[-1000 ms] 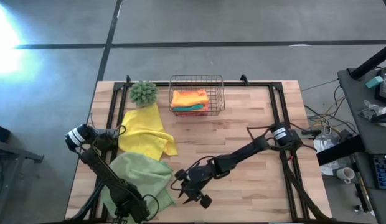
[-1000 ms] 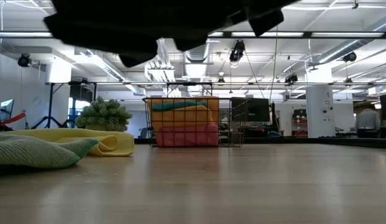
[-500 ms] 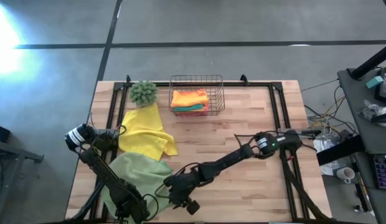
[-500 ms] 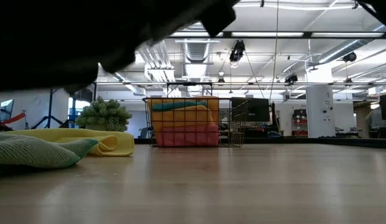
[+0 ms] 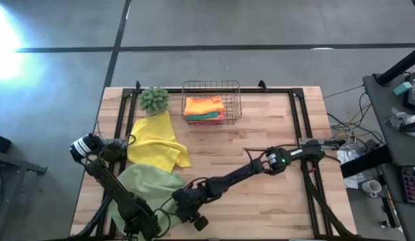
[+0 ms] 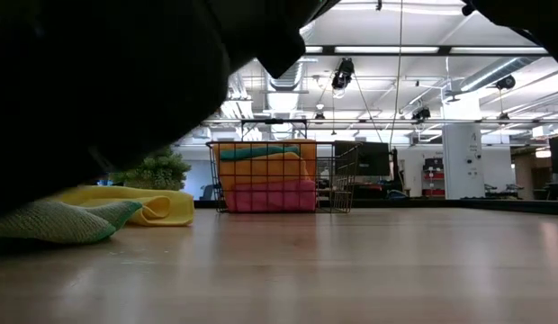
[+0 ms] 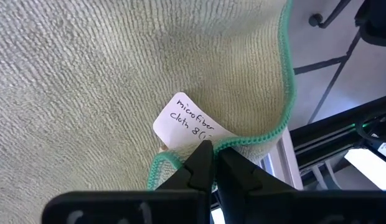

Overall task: Fold microfiber towels
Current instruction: Fold the light green microfiber towel

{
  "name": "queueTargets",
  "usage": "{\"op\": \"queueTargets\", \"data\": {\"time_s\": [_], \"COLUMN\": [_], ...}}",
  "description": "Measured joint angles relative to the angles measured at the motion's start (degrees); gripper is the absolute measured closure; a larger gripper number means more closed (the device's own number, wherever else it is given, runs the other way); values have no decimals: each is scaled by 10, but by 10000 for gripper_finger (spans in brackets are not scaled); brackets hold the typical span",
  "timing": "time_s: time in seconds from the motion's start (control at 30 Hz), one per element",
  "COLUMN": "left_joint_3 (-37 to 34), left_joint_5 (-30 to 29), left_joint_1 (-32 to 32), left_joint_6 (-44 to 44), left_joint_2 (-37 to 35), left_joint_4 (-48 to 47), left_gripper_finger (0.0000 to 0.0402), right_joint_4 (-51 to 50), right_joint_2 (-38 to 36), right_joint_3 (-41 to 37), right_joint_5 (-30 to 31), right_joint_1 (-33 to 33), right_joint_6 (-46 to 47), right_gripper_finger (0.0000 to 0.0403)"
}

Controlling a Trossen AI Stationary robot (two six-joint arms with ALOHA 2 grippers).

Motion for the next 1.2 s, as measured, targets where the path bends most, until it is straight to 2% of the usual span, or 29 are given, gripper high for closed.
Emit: {"op": "queueTargets", "data": {"time_s": [0.4, 0.53, 0.7, 0.83, 0.97, 1.2], "left_joint_3": [0, 0, 0, 1, 26, 96], "left_joint_5": [-6, -24, -39, -41, -58, -122], "left_joint_1": [1, 4, 9, 13, 14, 14], "left_joint_6": [2, 2, 2, 1, -16, -45], "left_joint_2": [0, 0, 0, 0, 0, -1], "left_joint_4": [0, 1, 1, 0, -2, -25], "left_gripper_finger": [402, 402, 402, 402, 402, 401], "right_joint_4": [-22, -45, -53, -66, -129, -317], "right_joint_2": [-1, -3, -3, -2, -11, -72], "right_joint_3": [-22, -22, -24, -19, 3, 12], "right_joint_5": [7, 34, 37, 40, 45, 60], "right_joint_1": [-12, -16, -22, -23, -23, -18], "right_joint_6": [30, 39, 66, 59, 53, 31], "right_gripper_finger": [270, 304, 377, 391, 394, 394]}}
